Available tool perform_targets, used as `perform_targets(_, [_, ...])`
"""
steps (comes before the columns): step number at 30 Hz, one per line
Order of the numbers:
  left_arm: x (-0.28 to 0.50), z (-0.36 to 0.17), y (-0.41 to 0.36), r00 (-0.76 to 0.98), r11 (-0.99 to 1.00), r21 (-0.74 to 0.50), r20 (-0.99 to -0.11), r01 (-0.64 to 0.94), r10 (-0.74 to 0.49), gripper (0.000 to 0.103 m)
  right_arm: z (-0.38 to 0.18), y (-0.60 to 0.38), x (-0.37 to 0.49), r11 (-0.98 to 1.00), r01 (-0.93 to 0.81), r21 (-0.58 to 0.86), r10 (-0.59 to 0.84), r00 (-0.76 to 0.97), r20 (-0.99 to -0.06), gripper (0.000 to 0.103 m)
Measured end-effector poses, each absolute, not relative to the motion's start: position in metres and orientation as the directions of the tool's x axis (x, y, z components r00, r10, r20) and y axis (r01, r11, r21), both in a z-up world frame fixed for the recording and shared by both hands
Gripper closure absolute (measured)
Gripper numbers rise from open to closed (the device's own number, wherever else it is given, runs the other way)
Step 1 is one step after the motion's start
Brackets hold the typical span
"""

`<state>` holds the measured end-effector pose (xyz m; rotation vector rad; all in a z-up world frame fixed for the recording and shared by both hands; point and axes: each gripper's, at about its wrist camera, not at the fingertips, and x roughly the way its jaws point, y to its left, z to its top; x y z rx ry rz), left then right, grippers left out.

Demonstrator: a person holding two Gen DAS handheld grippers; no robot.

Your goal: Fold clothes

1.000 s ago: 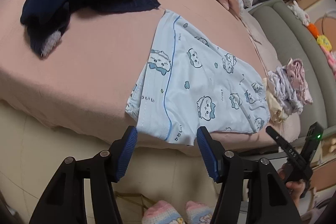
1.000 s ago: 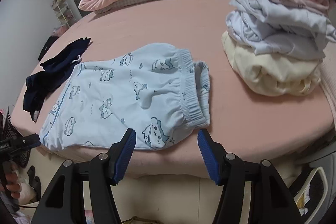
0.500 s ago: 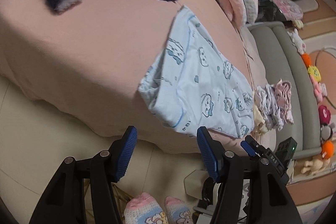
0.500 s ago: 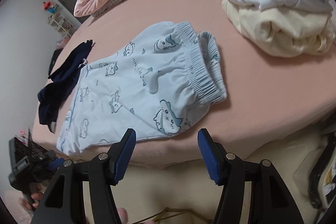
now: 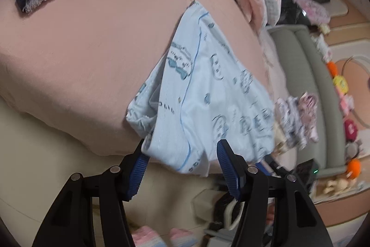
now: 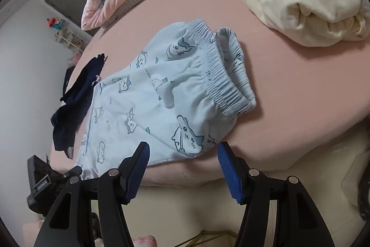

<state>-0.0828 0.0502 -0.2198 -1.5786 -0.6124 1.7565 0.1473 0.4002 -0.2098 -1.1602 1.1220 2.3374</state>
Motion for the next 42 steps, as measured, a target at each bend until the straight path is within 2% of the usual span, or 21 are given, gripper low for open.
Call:
perform_targets(12, [-0.09, -0.239, 0.037, -0.017, -0.567, -0.823, -0.567, -0.022, 0.823, 0.047, -0.222, 0.407, 0.129, -0.618, -0.534, 0.577, -0.118, -0.663, -0.739, 0.042])
perform_targets(17, [-0.087, -0.237, 0.036, -0.045, -0.571, -0.821, -0.571, -0.005, 0.82, 0.047, -0.228, 0.412, 0.132, -0.572, -0.532, 0.625, -0.137, -0.689, -0.712, 0.043])
perform_targets(19, [-0.085, -0.237, 0.036, -0.058, -0.575, -0.818, -0.574, 0.005, 0.816, 0.047, -0.23, 0.413, 0.133, -0.565, -0.536, 0.628, -0.137, -0.689, -0.712, 0.049])
perform_targets(20, [-0.085, -0.236, 0.036, -0.063, -0.58, -0.814, -0.58, 0.006, 0.812, 0.048, -0.23, 0.413, 0.133, -0.572, -0.545, 0.613, -0.128, -0.679, -0.723, 0.057])
perform_targets(22, [-0.084, -0.233, 0.038, -0.068, -0.614, -0.789, -0.613, -0.007, 0.788, 0.058, -0.231, 0.414, 0.131, -0.589, -0.557, 0.585, -0.114, -0.659, -0.743, 0.066])
perform_targets(24, [-0.084, -0.229, 0.041, -0.071, -0.626, -0.779, -0.622, -0.035, 0.779, 0.076, -0.231, 0.415, 0.131, -0.596, -0.566, 0.569, -0.106, -0.647, -0.755, 0.077])
perform_targets(26, [-0.083, -0.225, 0.043, -0.074, -0.635, -0.77, -0.63, -0.061, 0.773, 0.081, -0.231, 0.416, 0.132, -0.601, -0.569, 0.562, -0.102, -0.643, -0.759, 0.081])
perform_targets(33, [-0.093, -0.211, 0.06, -0.067, -0.597, -0.797, -0.594, -0.091, 0.802, 0.089, -0.223, 0.413, 0.126, -0.649, -0.547, 0.529, -0.087, -0.637, -0.766, 0.087])
perform_targets(42, [-0.115, -0.197, 0.077, -0.065, -0.599, -0.795, -0.595, -0.095, 0.801, 0.089, -0.199, 0.418, 0.117, -0.696, -0.515, 0.5, -0.061, -0.651, -0.756, 0.089])
